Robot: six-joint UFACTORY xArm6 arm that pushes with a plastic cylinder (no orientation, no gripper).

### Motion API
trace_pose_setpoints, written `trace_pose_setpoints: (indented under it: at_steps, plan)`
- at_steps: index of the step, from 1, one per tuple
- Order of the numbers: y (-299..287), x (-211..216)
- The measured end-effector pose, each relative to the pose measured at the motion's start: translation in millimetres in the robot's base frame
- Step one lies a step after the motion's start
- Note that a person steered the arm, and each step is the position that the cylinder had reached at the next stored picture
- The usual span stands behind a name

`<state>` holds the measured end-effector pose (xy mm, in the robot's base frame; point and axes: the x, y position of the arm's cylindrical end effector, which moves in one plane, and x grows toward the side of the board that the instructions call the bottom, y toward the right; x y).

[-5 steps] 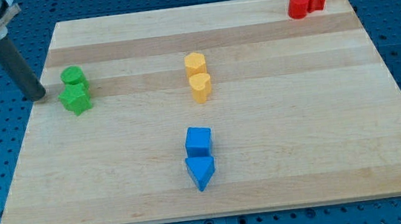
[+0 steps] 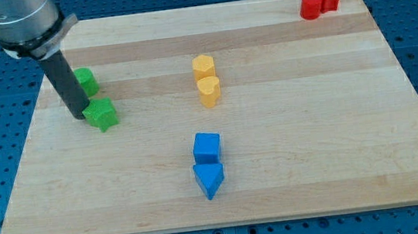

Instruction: Move green star between yellow heart and blue cube

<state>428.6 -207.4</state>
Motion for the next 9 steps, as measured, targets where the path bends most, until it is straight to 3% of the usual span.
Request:
trace_pose_setpoints:
  at_steps: [5, 7, 9]
  plan:
    - [43.0, 37.1]
    - [86.4, 37.9]
    - [92.2, 30.0]
